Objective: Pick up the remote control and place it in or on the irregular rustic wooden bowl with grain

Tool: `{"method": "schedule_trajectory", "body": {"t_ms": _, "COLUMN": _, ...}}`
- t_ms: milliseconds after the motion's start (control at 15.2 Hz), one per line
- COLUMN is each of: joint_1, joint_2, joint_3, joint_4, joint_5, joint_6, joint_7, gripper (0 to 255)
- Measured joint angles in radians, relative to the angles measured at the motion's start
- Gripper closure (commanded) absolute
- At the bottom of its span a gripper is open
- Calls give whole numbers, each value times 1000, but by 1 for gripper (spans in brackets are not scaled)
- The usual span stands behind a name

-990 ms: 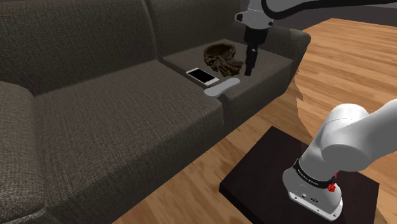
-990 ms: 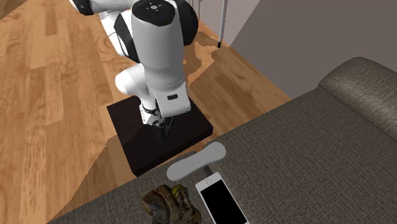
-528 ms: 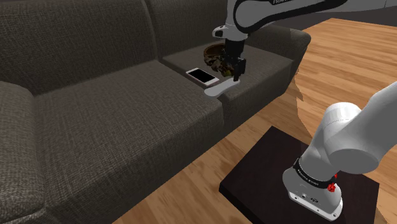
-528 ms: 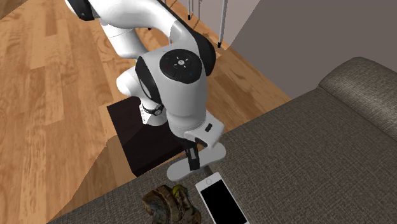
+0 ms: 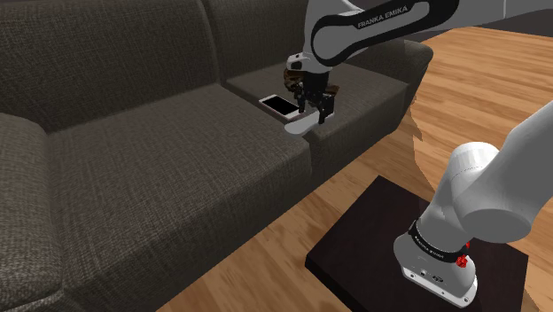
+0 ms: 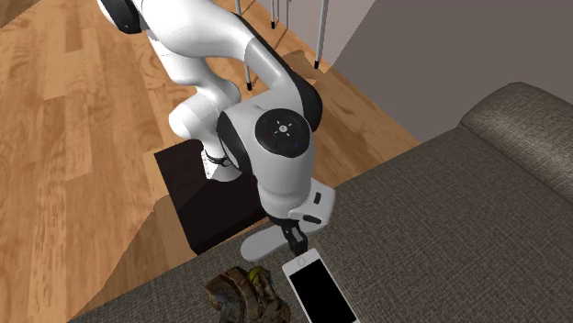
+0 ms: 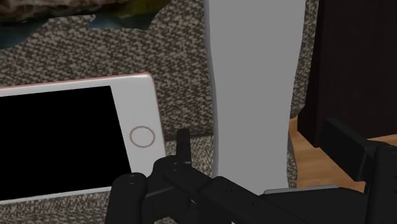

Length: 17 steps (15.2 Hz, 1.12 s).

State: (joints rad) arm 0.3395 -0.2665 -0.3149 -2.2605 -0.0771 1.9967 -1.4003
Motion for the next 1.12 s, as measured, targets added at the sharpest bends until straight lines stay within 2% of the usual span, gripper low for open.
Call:
{"method": "schedule_trajectory", "body": {"t_ms": 132, "joint_1": 0, "joint_2": 8, "joint_3": -2, "joint_4": -22, "joint_5": 1, "joint_6": 30, "joint_7": -2, "gripper": 0}}
{"method": "schedule_trajectory", "body": {"t_ms": 528, "joint_1": 0, "joint_2": 13, "joint_3": -4, "joint_4": -24, "joint_5": 2, "joint_6": 38, "joint_7": -5, "gripper": 0}}
{"method": "schedule_trajectory", "body": {"t_ms": 594, "joint_1": 0, "joint_2": 13, "joint_3": -4, "joint_4": -24, "joint_5": 2, "joint_6": 38, "joint_7": -5, "gripper": 255}}
{"method": "schedule_trajectory", "body": {"t_ms": 1122, "joint_1": 0, "joint_2": 14, "joint_3": -4, "joint_4": -24, "joint_5": 2, "joint_6": 38, "joint_7": -5, "gripper": 255}}
